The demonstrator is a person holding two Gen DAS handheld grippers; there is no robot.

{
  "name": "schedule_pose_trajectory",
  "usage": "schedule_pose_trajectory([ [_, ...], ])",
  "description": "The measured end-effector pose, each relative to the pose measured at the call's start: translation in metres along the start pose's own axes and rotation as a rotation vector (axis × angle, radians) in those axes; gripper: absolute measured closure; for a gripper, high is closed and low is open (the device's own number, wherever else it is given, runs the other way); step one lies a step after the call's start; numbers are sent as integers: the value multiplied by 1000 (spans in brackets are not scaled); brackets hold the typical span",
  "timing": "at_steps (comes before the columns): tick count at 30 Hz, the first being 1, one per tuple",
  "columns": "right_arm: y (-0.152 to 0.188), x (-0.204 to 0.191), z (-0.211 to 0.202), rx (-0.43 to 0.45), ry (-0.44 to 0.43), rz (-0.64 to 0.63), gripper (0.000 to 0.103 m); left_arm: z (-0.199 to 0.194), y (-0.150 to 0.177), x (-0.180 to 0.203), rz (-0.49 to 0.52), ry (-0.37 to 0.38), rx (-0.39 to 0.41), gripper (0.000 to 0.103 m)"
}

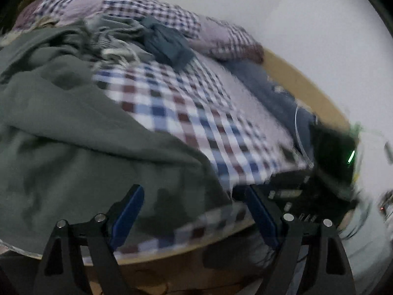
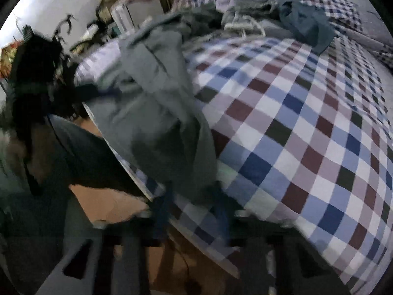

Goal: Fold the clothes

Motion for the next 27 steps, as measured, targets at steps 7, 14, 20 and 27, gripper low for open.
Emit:
schedule_pose_trajectory([
  [7, 7, 55, -42, 133, 108, 200, 95, 34, 19, 50, 226, -199, -14, 16],
  [14, 22, 96, -66, 202, 151, 330, 94, 68, 22, 80, 437, -419, 64, 17],
  [20, 28, 98, -75, 221, 144, 321, 94, 92, 26, 71, 404, -564, 28, 32],
  [27, 30, 103, -85, 266, 127, 336, 94, 109, 32, 61, 397, -587, -9, 53],
])
Point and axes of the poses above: each gripper's, at about its wrist camera, not at the fingertips, and z roughly the way its jaws point, x to its right, y to its underside, the point moved 7 cm from there along z, roughly the way its jaws point
